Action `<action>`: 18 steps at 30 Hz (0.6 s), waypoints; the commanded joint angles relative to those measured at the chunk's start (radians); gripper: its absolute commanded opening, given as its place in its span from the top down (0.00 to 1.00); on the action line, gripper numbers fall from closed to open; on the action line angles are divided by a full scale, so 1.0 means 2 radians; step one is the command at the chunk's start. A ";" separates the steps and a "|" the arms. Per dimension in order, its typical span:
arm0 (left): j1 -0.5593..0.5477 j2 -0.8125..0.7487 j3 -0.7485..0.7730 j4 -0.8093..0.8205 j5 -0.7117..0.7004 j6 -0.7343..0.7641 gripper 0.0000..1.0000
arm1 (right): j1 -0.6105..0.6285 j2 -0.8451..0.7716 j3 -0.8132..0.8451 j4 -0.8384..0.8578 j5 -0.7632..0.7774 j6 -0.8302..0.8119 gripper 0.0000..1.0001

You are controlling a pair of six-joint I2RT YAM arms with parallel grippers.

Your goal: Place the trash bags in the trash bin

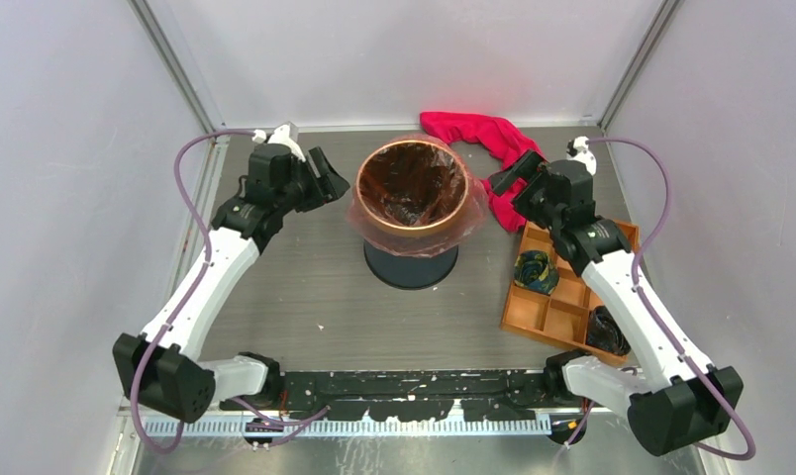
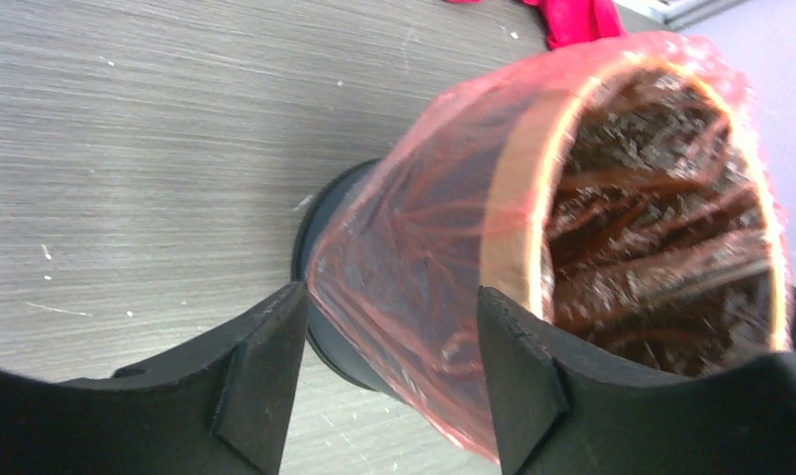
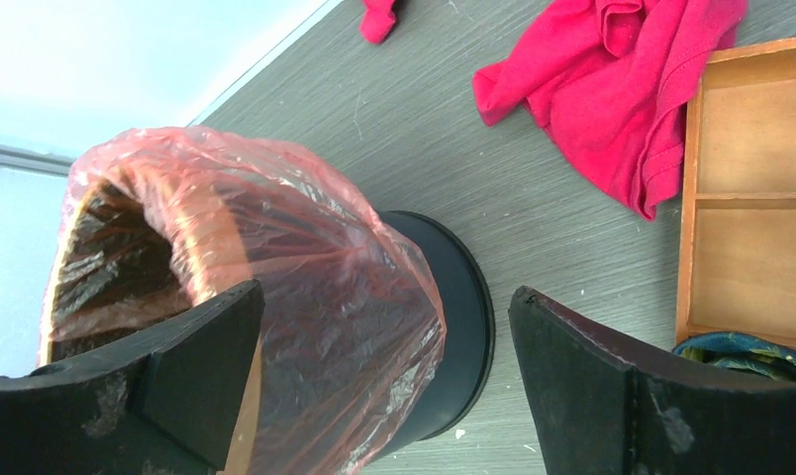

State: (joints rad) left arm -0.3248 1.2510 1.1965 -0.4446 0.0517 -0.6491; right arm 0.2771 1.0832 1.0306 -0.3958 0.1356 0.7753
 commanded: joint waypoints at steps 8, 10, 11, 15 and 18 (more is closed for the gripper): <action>0.001 -0.107 -0.038 -0.048 0.074 0.082 0.22 | -0.003 -0.087 0.015 -0.045 -0.023 -0.031 0.00; 0.001 -0.121 -0.048 -0.059 0.073 0.090 0.15 | -0.002 -0.098 0.012 -0.056 -0.024 -0.038 0.00; 0.001 -0.127 -0.053 -0.066 0.073 0.097 0.02 | -0.003 -0.104 0.008 -0.061 -0.021 -0.039 0.00; 0.001 -0.150 -0.063 -0.089 0.064 0.118 0.00 | -0.003 -0.132 -0.010 -0.075 -0.001 -0.046 0.00; 0.001 -0.170 -0.078 -0.083 0.060 0.120 0.00 | -0.002 -0.145 -0.017 -0.085 0.008 -0.049 0.00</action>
State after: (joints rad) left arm -0.3252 0.9665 1.0683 -0.5972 0.1757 -0.4564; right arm 0.2771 0.8284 1.0126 -0.5323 0.1154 0.7082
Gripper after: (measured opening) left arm 0.995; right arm 0.996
